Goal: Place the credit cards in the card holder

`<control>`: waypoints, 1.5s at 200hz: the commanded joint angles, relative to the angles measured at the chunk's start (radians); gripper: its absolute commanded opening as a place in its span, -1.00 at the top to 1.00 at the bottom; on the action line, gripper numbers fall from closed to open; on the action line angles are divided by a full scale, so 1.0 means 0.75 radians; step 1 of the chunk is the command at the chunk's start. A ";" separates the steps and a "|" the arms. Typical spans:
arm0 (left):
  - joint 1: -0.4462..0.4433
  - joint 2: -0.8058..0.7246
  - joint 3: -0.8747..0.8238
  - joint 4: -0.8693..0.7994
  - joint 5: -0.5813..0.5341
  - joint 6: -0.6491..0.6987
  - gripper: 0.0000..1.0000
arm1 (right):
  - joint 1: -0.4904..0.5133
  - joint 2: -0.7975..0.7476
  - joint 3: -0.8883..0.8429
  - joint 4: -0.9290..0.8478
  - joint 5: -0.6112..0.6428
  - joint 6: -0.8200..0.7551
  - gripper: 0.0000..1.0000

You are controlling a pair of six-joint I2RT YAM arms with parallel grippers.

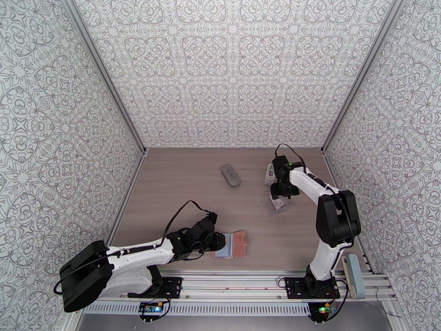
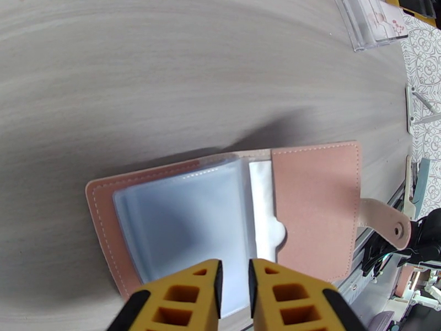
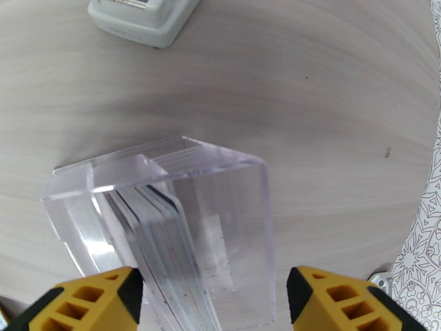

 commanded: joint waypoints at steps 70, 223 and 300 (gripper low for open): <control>-0.013 0.017 0.034 0.038 0.011 0.017 0.52 | -0.008 0.056 0.042 -0.032 0.018 0.016 -0.46; -0.013 0.047 0.064 0.028 0.019 0.032 0.52 | -0.008 -0.012 0.046 -0.094 0.037 0.091 -0.40; -0.013 0.055 0.062 0.034 0.018 0.029 0.52 | -0.008 -0.060 0.082 -0.128 0.104 0.098 -0.37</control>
